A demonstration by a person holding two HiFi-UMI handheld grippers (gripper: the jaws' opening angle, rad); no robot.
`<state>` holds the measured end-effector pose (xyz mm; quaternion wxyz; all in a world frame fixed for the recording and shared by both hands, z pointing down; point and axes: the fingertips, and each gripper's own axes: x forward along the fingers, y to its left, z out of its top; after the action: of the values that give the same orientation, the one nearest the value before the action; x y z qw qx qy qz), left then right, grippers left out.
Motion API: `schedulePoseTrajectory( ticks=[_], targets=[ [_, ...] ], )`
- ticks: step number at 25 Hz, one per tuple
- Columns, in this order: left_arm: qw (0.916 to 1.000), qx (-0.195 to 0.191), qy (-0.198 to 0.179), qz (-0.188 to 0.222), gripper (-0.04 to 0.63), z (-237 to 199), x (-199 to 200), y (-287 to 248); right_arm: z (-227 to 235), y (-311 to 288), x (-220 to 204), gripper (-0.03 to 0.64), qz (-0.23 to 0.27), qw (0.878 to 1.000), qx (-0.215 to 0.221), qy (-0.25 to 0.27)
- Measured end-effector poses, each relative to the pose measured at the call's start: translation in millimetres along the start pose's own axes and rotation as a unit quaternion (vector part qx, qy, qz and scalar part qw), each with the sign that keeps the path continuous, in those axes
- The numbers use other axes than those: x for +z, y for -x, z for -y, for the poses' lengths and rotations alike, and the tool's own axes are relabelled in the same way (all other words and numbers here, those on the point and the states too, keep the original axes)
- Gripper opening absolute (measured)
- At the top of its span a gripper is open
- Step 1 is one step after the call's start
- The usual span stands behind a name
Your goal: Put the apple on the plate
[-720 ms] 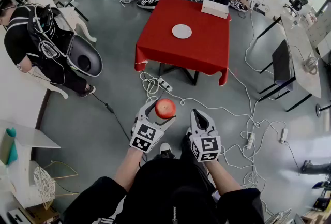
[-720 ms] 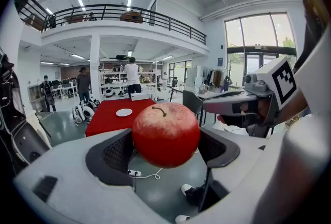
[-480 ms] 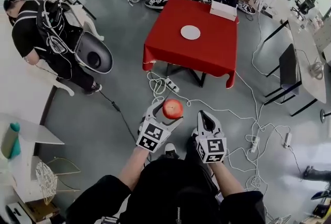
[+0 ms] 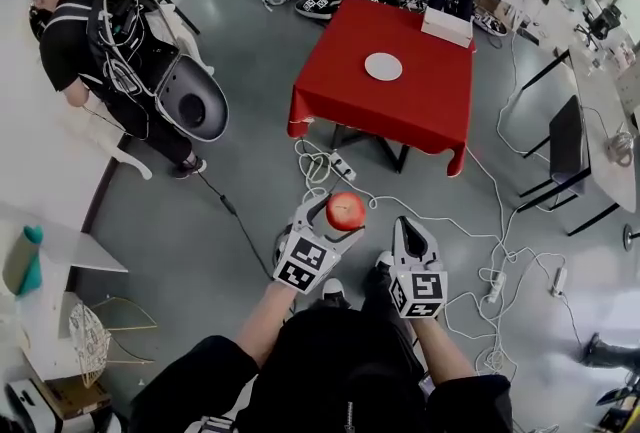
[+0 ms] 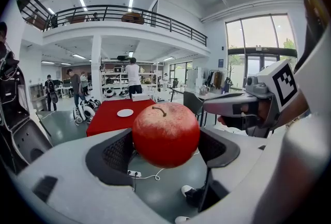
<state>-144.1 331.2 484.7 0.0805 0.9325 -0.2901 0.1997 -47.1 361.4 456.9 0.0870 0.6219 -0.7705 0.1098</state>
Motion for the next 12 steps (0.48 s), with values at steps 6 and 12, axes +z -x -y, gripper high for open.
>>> schedulePoseTrajectory(
  ticks=[6,12],
  targets=[
    [1.0,0.0,0.0,0.001,0.399,1.4,0.7,-0.7,-3.2,0.2,-3.5,0.011,-0.006,1.0,0.007,0.0],
    [1.0,-0.001,0.001,-0.004,0.399,5.6,2.0,-10.6,6.8,-1.0,-6.0,0.012,-0.01,1.0,0.01,-0.003]
  ],
)
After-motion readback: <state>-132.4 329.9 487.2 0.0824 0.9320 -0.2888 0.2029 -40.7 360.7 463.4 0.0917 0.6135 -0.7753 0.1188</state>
